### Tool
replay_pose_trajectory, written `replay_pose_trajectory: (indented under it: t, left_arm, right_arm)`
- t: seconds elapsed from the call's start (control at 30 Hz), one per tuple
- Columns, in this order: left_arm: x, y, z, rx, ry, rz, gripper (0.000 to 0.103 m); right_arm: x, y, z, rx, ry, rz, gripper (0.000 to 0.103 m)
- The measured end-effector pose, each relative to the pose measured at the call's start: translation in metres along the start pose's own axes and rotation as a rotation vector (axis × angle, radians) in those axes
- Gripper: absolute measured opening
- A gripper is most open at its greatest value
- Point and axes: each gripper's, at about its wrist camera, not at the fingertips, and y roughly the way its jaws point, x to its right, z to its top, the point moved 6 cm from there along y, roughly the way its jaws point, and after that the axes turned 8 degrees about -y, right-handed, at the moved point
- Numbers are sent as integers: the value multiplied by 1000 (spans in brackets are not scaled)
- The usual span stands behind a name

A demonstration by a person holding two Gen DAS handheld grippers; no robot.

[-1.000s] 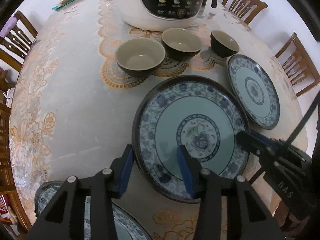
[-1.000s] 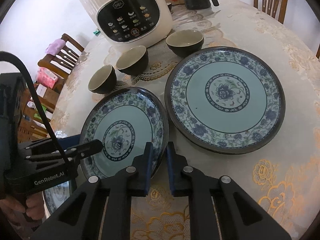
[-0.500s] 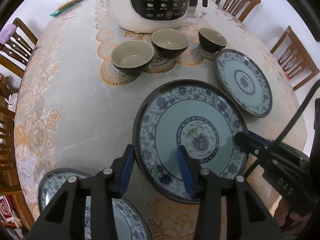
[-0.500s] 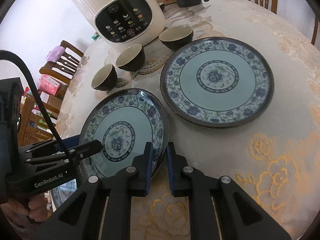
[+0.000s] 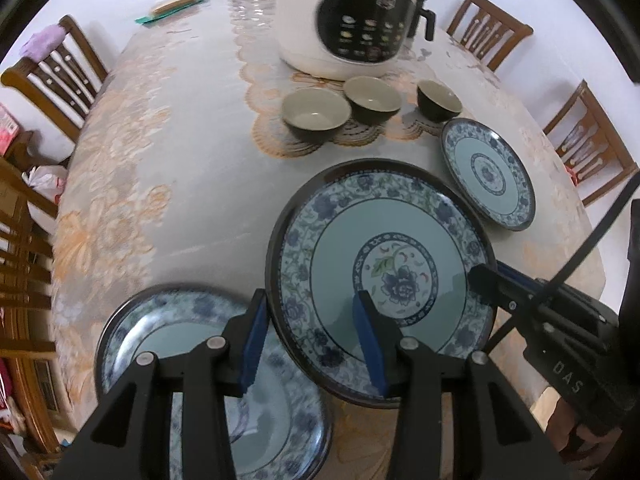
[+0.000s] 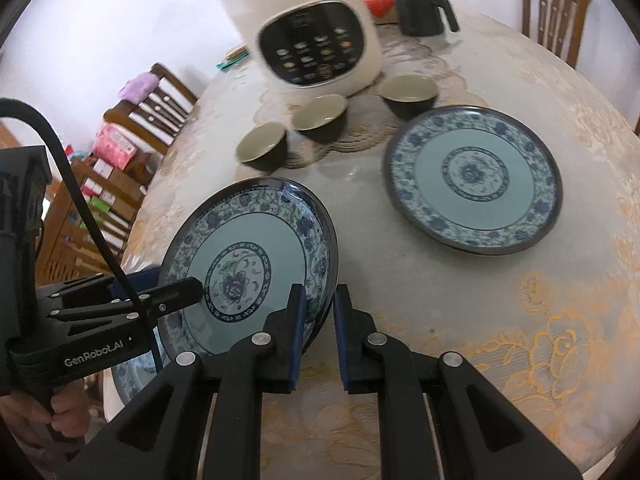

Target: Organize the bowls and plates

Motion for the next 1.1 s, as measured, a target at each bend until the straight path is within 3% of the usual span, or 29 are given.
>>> replay_pose_trajectory:
  t: [0.57,0.77,1.1]
  left_arm:
    - [-98,-35,-52,34,-218,18,45]
    - [-121,-37,-66,36,-250,10,45]
    - [-139,-31,-80,17,-255,11,45]
  right_arm:
    - [-96,10,-24,-83,-257,13,19]
    - [-120,13,-31,-99,-334,-2,19]
    - [-135,31,-37,-144,-343,-10,19]
